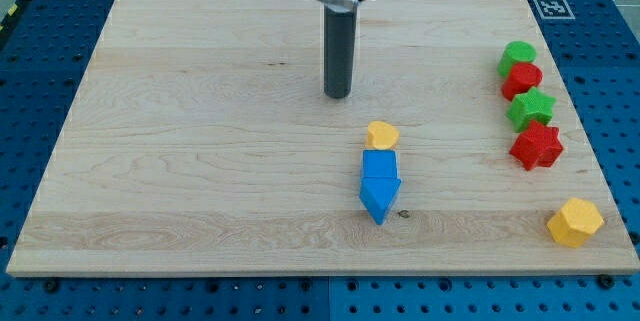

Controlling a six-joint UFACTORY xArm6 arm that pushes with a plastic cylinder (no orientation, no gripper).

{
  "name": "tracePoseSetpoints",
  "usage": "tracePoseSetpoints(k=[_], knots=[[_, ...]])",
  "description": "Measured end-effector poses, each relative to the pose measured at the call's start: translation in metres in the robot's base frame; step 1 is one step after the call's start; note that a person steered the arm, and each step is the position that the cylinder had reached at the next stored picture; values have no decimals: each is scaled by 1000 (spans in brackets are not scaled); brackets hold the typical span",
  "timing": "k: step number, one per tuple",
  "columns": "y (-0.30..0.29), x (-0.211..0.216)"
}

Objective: Push the yellow heart right and down

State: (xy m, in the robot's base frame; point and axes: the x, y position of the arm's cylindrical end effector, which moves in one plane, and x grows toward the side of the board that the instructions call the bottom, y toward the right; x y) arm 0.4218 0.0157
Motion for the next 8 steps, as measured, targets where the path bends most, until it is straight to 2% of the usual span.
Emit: tracePoseSetpoints(k=[1, 3, 5, 8], knots=[[8, 37], [25, 39], [73, 71], [102, 85]])
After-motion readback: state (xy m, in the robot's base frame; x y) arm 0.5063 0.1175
